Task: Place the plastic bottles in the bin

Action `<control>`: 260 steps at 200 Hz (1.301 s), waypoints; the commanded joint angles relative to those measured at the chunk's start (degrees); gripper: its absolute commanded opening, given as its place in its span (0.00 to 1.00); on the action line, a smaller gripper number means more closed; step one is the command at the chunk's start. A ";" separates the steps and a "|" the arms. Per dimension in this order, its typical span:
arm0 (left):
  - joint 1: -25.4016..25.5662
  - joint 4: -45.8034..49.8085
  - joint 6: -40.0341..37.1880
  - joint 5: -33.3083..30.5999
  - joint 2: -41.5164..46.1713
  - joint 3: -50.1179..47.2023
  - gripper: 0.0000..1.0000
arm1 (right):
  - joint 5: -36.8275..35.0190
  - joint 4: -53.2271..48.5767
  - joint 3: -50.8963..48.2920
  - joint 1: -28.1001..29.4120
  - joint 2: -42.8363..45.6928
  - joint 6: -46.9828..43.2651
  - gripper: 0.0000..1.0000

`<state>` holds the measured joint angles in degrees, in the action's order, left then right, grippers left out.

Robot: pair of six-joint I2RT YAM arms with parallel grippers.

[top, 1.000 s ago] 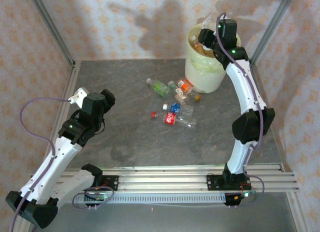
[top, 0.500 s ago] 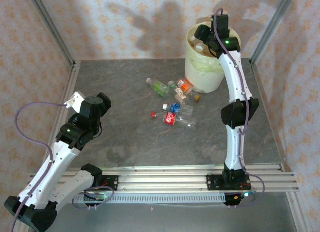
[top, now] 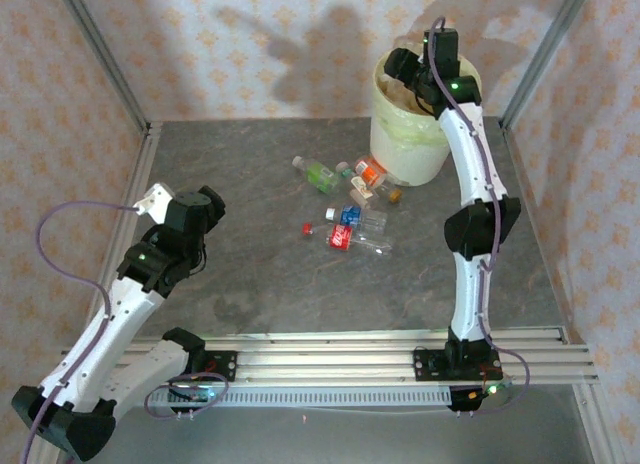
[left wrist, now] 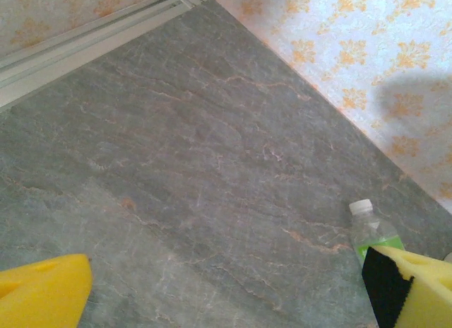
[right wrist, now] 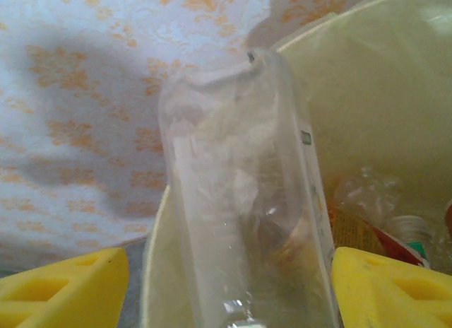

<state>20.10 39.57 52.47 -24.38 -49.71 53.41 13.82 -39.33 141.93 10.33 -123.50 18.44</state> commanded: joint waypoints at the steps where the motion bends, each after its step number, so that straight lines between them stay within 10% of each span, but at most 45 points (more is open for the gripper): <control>1: -0.39 -0.97 -0.02 0.09 -1.22 -0.23 1.00 | 5.23 8.04 -5.65 0.04 8.42 -2.65 0.76; 143: -0.45 -7.96 0.99 8.60 -8.04 -0.49 1.00 | 17.09 29.92 -54.60 4.35 40.22 -19.19 0.95; 260: 3.79 -20.38 15.02 30.15 -28.77 -0.34 1.00 | 15.13 -2.82 -67.38 14.14 33.11 -62.21 0.81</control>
<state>21.52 20.40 62.70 2.17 -76.73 52.34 27.40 -34.96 75.31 23.70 -89.76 -32.82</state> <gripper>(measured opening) 0.994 0.817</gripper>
